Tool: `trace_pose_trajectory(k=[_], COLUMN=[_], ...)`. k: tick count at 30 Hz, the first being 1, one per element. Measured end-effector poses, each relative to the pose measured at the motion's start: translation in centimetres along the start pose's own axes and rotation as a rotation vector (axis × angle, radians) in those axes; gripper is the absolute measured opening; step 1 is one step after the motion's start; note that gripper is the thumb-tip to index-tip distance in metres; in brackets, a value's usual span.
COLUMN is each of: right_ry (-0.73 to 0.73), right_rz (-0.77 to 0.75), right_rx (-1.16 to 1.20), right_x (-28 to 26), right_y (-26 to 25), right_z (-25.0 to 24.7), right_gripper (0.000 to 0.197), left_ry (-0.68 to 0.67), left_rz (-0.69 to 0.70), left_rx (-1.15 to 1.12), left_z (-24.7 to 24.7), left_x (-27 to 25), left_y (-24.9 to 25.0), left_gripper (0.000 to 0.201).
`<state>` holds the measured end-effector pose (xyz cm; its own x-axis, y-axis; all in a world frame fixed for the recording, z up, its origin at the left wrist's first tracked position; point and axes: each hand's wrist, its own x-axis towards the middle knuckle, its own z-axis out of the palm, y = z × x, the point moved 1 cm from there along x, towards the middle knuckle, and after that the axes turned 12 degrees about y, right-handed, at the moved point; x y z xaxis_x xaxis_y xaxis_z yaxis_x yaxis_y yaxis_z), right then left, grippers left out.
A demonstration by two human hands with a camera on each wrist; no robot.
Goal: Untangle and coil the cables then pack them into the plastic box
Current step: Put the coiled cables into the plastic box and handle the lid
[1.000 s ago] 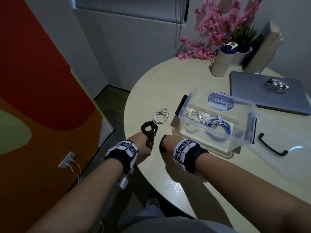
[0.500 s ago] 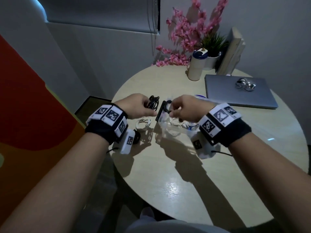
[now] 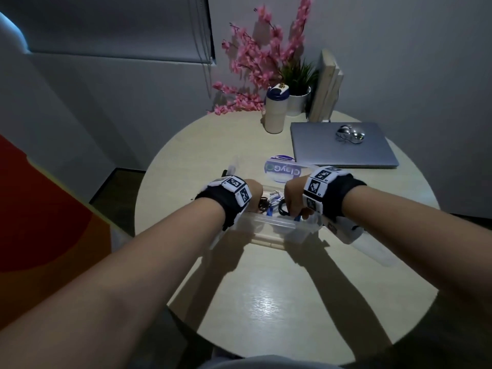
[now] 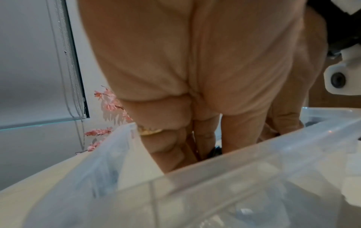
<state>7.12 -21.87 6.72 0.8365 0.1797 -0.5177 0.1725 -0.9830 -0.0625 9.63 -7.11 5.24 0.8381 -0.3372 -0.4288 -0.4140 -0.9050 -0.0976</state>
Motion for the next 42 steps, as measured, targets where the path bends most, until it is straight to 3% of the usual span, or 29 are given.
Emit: trace_pose_trajectory(k=[3,5,6,8,10,12,14,19,22,25,28,31,35,39,42], right_ry=[-0.073,-0.055,-0.062,-0.094,-0.043,-0.051,-0.042,0.134,0.165,0.189,0.179,0.188,0.199,0.170,0.110], right_rz=[-0.056,-0.075,-0.078,-0.086,-0.076,-0.069,-0.047,-0.125,-0.209,-0.268,-0.306,-0.312,-0.271,-0.182,-0.165], right_rx=[-0.109,-0.146,-0.129,-0.102,-0.034,0.042,0.075,0.183,0.281,0.289,0.184,0.081,0.120,0.121,0.074], right_x=[0.1,0.5,0.8,1.0,0.6,0.5,0.0,-1.3,-1.7,-1.4,-0.5,1.3,4.0,6.1,9.5], right_y=[-0.9,-1.3,-1.3,-1.5,-1.8,-2.2,-3.0,-6.2,-8.9,-12.0,-15.5,-18.3,-20.7,-21.9,-22.7], right_z=[0.0,0.4,0.7,0.8,0.3,-0.5,-1.4,-3.5,-4.4,-4.2,-3.1,-1.3,2.3,5.7,7.6], right_gripper=[0.022,0.027,0.025,0.019,0.001,0.023,0.027,0.019,0.019,0.020,0.025,0.028,0.026,0.006,0.023], left_ry=[-0.092,-0.047,-0.079,-0.101,-0.099,-0.038,-0.050,0.170,0.297,0.324,0.244,0.175,0.169,0.193,0.199], left_rz=[-0.008,0.060,0.060,0.064,0.121,0.127,0.102,0.001,-0.124,-0.260,-0.337,-0.376,-0.415,-0.425,-0.439], left_rx=[0.030,0.054,-0.015,-0.044,-0.067,-0.186,-0.305,-0.795,-0.887,-0.793,-0.634,-0.518,-0.459,-0.414,-0.441], left_z=[3.1,6.3,5.9,1.8,0.6,-0.3,-1.0,-1.5,-0.2,2.6,6.0,9.0,12.8,15.8,16.8], left_x=[3.5,6.8,6.2,-0.1,-1.5,-2.7,-3.6,-6.0,-7.5,-8.5,-9.4,-9.9,-10.1,-10.4,-10.5], left_y=[-0.5,-1.5,-1.4,0.2,0.9,0.5,-0.7,-6.0,-9.9,-13.2,-14.8,-15.0,-14.6,-14.0,-14.1], left_gripper=[0.024,0.039,0.035,0.035,0.040,0.042,0.041,0.030,0.024,0.021,0.021,0.025,0.034,0.042,0.038])
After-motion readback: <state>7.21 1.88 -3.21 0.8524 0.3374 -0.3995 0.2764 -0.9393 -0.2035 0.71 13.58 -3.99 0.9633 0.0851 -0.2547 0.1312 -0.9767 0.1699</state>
